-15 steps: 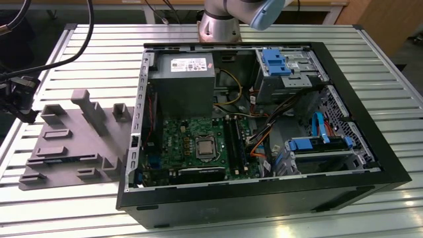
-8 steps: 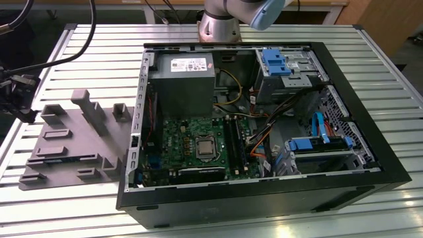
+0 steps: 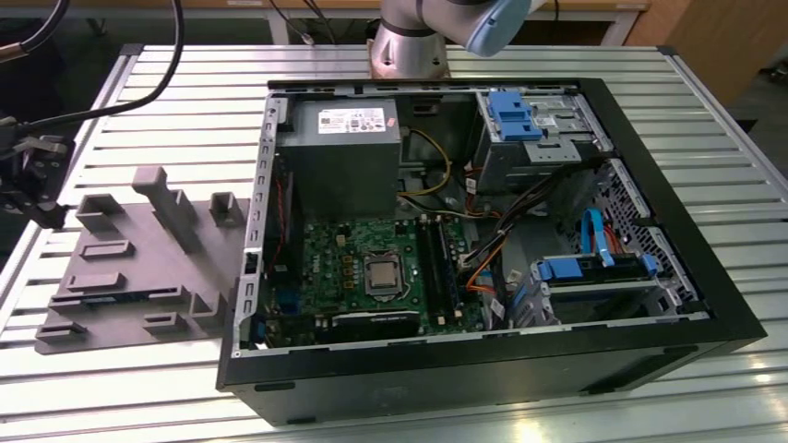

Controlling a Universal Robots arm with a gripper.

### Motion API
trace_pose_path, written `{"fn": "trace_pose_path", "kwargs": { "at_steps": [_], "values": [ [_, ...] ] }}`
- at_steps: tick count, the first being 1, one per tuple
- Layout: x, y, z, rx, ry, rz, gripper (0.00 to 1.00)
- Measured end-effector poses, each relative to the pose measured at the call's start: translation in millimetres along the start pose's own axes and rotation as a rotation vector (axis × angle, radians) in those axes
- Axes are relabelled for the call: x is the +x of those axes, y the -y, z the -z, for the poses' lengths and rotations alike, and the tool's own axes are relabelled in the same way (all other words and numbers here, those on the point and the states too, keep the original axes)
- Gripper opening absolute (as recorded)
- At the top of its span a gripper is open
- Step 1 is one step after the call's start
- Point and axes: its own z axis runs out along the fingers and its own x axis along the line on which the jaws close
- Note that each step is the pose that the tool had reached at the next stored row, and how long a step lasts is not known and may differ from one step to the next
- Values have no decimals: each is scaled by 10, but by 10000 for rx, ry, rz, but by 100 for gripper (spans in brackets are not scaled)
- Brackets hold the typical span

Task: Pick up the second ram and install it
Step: 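Pick up the second ram and move it above second insertion slot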

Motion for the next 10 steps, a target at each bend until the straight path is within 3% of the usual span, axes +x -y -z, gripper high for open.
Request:
{"fn": "trace_pose_path", "kwargs": {
  "at_steps": [10],
  "values": [
    [8, -1, 0, -26, -51, 1162, 11]
  ]
}}
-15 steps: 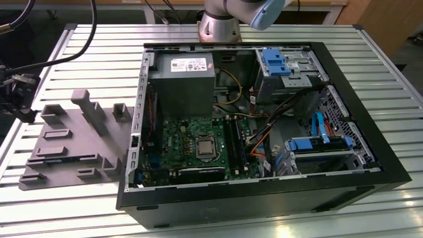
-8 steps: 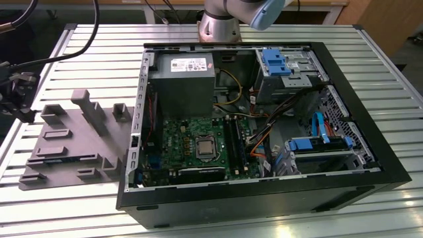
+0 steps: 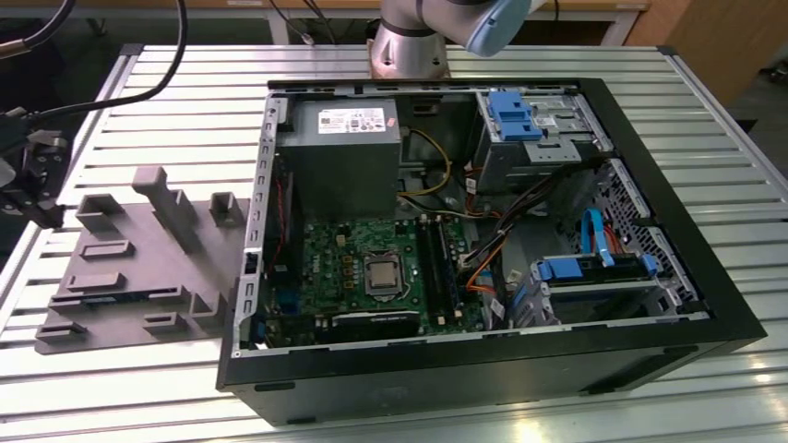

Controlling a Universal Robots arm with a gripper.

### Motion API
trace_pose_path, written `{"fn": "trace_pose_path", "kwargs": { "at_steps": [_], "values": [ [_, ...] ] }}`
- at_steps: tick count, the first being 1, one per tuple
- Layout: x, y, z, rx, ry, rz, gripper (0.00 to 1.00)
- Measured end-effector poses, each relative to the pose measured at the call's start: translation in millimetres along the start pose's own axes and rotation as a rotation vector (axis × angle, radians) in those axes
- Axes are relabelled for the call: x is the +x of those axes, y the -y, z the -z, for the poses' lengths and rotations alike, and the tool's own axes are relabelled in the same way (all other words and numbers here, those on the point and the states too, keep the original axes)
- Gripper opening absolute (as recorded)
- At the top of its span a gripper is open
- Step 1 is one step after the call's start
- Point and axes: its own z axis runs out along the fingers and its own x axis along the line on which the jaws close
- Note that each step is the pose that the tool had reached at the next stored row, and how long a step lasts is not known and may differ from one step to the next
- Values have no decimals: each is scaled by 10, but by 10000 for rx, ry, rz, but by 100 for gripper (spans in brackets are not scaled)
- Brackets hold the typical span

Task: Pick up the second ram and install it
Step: 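Pick up the second ram and move it above second insertion slot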

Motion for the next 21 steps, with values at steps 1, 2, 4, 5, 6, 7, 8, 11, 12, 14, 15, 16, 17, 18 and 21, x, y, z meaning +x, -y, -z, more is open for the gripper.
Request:
{"fn": "trace_pose_path", "kwargs": {
  "at_steps": [1, 2, 4, 5, 6, 7, 8, 11, 12, 14, 15, 16, 17, 18, 21],
  "values": [
    [1, 0, 0, -2, -6, 112, 11],
    [2, -1, 0, -5, -10, 226, 11],
    [3, -1, 0, -10, -21, 451, 11],
    [4, -1, 0, -12, -26, 562, 11],
    [5, -1, 0, -14, -30, 675, 11],
    [6, -1, 0, -17, -37, 802, 11],
    [6, -1, 0, -18, -42, 921, 11],
    [9, -2, 0, -24, -59, 1277, 11],
    [9, -2, 1, -26, -64, 1399, 11],
    [10, -3, 0, -32, -76, 1665, 11],
    [10, -3, 0, -34, -81, 1795, 11],
    [10, -3, 0, -37, -87, 1925, 11],
    [11, -2, 0, -40, -92, 2055, 11],
    [11, -3, 0, -43, -98, 2182, 11],
    [13, -3, -1, -51, -115, 2564, 11]
  ]
}}
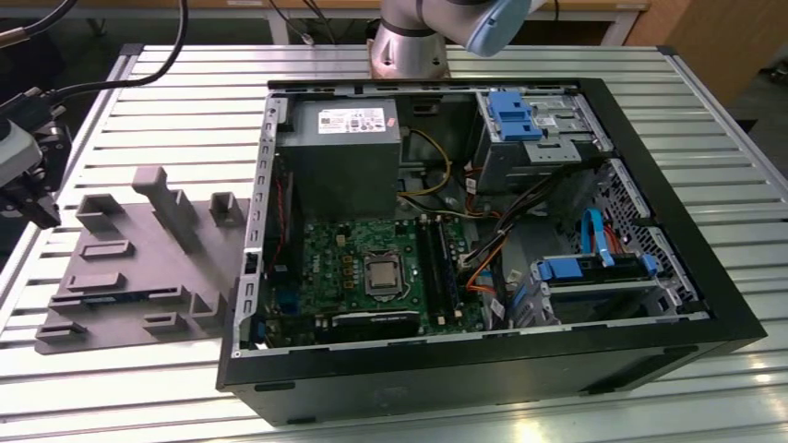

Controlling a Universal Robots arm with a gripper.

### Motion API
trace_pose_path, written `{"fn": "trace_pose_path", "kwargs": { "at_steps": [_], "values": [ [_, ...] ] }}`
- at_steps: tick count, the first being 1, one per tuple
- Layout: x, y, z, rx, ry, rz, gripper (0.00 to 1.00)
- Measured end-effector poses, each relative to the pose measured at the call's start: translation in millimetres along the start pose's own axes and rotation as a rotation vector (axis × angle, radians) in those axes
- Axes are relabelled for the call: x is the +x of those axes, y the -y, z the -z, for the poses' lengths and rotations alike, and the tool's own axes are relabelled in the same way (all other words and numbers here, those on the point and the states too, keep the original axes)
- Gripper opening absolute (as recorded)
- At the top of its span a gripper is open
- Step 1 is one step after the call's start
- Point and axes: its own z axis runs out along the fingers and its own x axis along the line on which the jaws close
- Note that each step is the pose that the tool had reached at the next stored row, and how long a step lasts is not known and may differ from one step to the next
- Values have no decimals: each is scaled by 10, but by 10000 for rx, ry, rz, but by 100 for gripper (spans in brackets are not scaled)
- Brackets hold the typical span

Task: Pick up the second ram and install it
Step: 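Pick up the second ram and move it above second insertion slot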

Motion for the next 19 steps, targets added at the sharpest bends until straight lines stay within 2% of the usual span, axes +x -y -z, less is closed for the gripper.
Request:
{"fn": "trace_pose_path", "kwargs": {
  "at_steps": [19],
  "values": [
    [14, -7, -1, -48, -100, 2264, 11]
  ]
}}
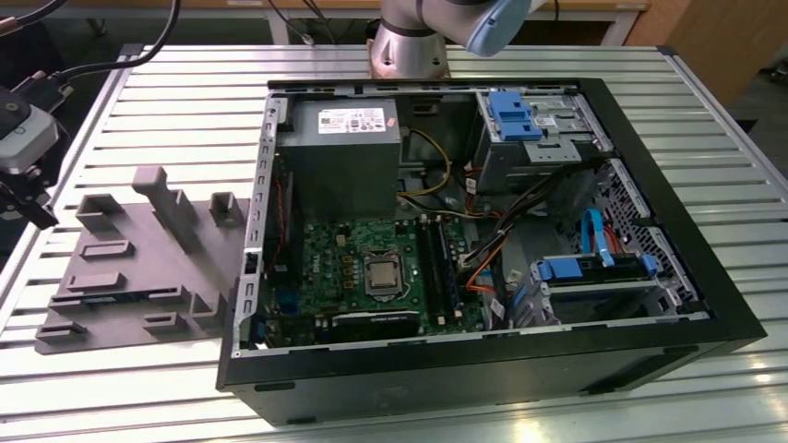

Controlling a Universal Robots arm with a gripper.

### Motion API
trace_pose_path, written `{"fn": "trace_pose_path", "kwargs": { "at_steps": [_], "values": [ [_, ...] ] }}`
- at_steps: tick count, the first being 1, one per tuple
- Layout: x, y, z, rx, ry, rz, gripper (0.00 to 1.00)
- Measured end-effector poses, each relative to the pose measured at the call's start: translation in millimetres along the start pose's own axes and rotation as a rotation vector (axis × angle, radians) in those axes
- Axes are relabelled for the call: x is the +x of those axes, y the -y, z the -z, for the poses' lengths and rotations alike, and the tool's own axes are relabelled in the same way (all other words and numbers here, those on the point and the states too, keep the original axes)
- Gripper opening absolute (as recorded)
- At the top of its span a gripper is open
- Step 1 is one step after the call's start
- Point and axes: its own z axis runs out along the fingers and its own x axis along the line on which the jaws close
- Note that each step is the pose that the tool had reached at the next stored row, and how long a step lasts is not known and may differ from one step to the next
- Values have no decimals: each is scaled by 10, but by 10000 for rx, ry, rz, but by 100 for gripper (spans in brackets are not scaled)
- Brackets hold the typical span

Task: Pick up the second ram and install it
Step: 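Pick up the second ram and move it above second insertion slot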

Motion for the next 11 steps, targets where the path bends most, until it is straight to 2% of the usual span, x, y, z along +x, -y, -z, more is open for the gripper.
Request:
{"fn": "trace_pose_path", "kwargs": {
  "at_steps": [11],
  "values": [
    [8, -6, -1, -29, -60, 1361, 11]
  ]
}}
